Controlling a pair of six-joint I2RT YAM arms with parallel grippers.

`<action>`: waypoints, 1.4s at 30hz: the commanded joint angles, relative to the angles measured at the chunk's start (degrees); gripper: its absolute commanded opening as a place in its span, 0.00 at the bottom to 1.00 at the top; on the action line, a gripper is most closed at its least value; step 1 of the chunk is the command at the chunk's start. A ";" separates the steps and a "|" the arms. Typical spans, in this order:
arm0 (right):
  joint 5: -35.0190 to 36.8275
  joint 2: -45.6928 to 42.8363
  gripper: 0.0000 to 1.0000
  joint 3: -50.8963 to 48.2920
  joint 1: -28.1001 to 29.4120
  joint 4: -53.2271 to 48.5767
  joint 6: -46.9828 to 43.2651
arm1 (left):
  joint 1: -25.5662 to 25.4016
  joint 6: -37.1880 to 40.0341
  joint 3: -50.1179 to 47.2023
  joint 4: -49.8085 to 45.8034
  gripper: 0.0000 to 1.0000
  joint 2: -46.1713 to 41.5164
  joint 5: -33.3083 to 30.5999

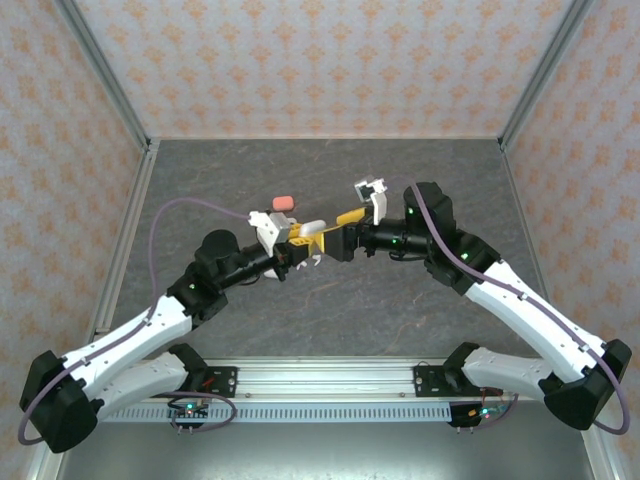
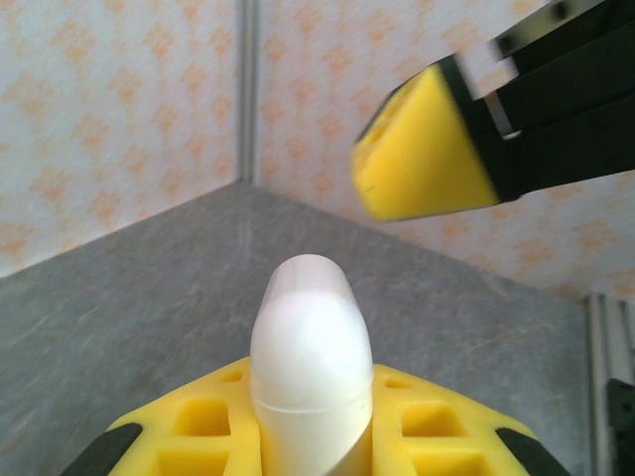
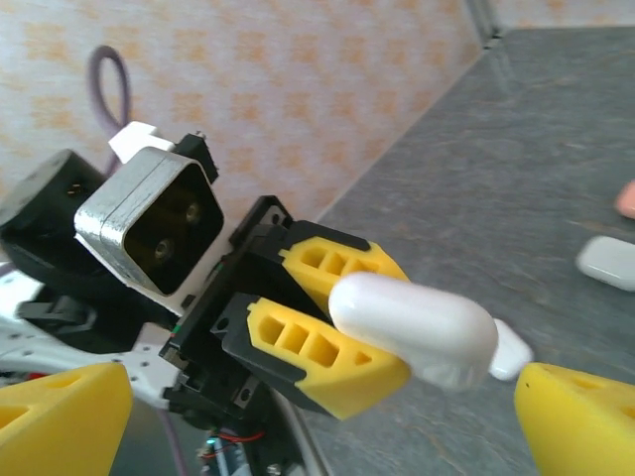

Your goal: Insert wireless bluetooth earbuds into charging case

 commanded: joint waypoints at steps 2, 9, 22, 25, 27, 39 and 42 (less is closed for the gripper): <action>13.63 -1.50 0.99 1.58 -0.18 -7.16 -2.84 | 1.01 1.75 2.60 -6.02 0.00 2.93 -10.12; 22.98 -1.01 0.99 0.40 -1.20 -12.89 -2.05 | 10.60 -2.51 6.95 -14.25 0.00 10.69 -10.40; 25.92 -0.70 0.99 -2.29 -1.20 -17.95 0.47 | 14.56 -9.44 37.48 -25.63 0.00 46.16 -7.21; 25.90 -2.18 0.99 -3.88 -1.20 -17.78 1.24 | 14.56 -11.49 43.59 -27.31 0.00 53.12 -6.39; 26.51 -2.95 0.99 -4.63 -1.20 -18.07 1.46 | 14.56 -12.30 46.98 -28.46 0.00 57.38 -5.01; 26.96 -4.70 0.99 -7.25 -1.19 -17.57 2.61 | 14.60 -16.83 55.58 -29.99 0.11 69.10 -2.67; 26.72 -4.87 0.99 -7.65 -1.16 -17.00 2.80 | 14.56 -17.15 55.89 -29.75 0.15 70.08 -2.87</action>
